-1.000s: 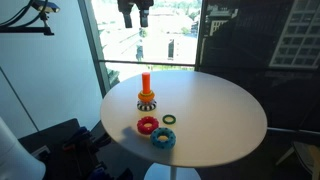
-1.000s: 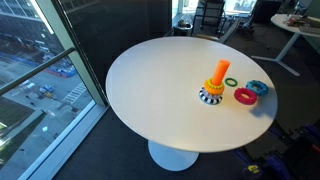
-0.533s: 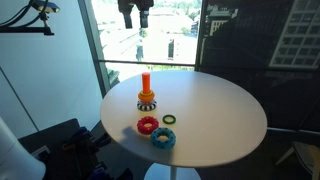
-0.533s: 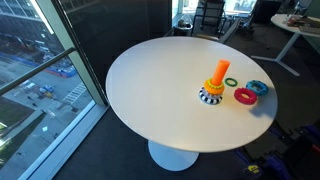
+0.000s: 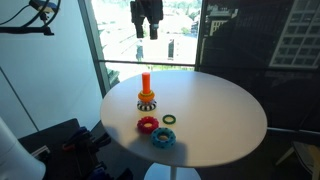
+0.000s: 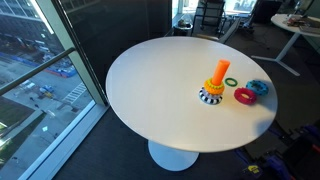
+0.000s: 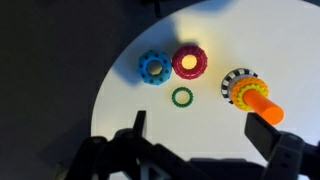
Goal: Pick up the green ring from the table and put it on the ring holder
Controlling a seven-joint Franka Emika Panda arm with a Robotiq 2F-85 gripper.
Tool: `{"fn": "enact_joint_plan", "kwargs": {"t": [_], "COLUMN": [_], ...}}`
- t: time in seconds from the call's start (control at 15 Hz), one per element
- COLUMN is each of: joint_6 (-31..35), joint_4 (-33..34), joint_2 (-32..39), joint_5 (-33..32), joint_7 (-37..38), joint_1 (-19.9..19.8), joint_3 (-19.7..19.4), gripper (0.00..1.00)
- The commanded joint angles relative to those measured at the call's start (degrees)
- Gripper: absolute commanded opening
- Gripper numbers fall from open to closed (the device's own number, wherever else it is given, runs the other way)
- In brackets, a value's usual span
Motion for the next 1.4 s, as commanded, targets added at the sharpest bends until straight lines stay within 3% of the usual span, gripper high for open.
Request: {"fn": "enact_joint_plan", "kwargs": {"t": [0.0,0.67,0.73,1.33], "joint_6": [3.8,12.7,12.6,11.6], "joint_4": [2.5,6.4,3.5,7.3], "joint_2": [6.2,21.6,18.9,25.6], "joint_5": [0.0,0.8,0.1,1.5], "joint_7": [2.4,1.5,1.5,0.1], "joint_1": [-0.6,0.0,0.0,-0.6], "joint_3": [-0.3,-0.4,-0.4,-1.1], "gripper": [1.0,1.0,1.0,1.0]}}
